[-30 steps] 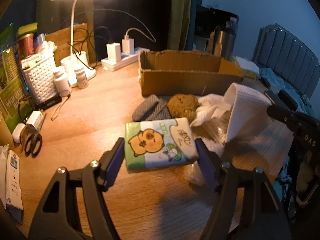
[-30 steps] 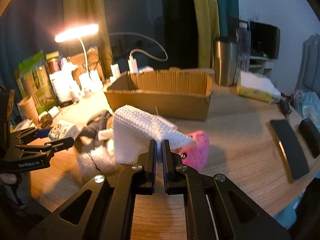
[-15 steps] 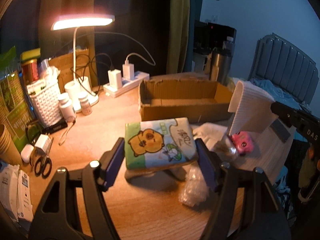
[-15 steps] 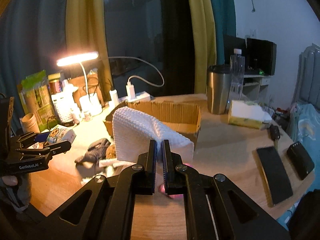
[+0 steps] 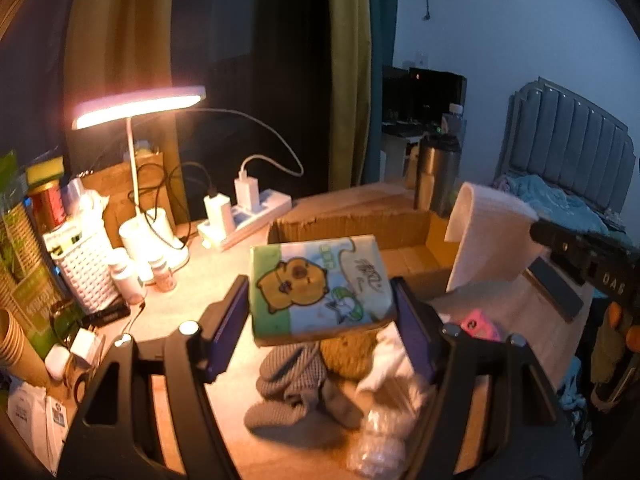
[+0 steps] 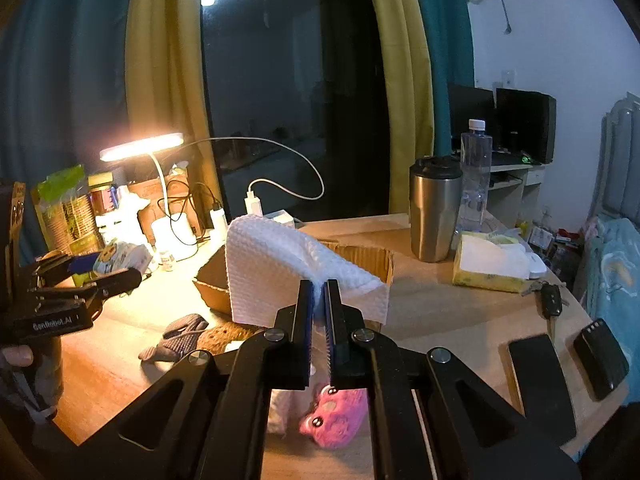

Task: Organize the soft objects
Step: 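Grasp and lift the tissue pack with the left gripper while the right gripper grasps and lifts the towel, then lower the towel into the cardboard box and open the right gripper while the left carries the tissue pack over, then lower the tissue pack onto the towel in the box and open the left gripper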

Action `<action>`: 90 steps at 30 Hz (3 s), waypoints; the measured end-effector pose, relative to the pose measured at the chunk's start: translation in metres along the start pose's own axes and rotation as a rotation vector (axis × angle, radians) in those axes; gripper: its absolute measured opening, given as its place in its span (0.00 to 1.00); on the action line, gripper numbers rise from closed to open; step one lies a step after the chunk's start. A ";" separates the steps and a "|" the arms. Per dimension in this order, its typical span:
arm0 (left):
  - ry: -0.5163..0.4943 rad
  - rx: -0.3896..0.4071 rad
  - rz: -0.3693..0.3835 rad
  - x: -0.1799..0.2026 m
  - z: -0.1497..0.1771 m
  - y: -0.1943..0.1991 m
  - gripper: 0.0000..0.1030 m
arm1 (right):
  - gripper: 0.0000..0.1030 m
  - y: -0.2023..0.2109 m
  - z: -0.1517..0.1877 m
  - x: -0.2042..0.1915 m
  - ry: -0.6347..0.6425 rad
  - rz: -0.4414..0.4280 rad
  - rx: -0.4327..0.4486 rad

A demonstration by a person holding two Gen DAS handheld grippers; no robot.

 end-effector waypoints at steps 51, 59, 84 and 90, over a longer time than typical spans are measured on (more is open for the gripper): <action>-0.061 -0.188 0.032 0.112 -0.007 -0.129 0.68 | 0.14 -0.126 0.025 0.093 -0.113 -0.148 -0.189; -0.083 -0.216 0.039 0.127 -0.002 -0.137 0.68 | 0.40 -0.115 0.016 0.102 -0.091 -0.124 -0.088; -0.110 -0.268 0.112 0.174 0.001 -0.146 0.69 | 0.52 -0.093 0.012 0.143 -0.218 -0.046 0.034; -0.095 -0.286 0.115 0.176 0.000 -0.148 0.75 | 0.52 -0.092 0.012 0.147 -0.230 -0.039 0.037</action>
Point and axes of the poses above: each gripper's, at about its wrist camera, not at the fingertips, and y roughly against the way its jaws point, x to its right, z to its underside, the point moved 7 cm from there along -y, roughly the way its jaws point, and after that the axes turned 15 degrees about -z, right-handed, at the moved point
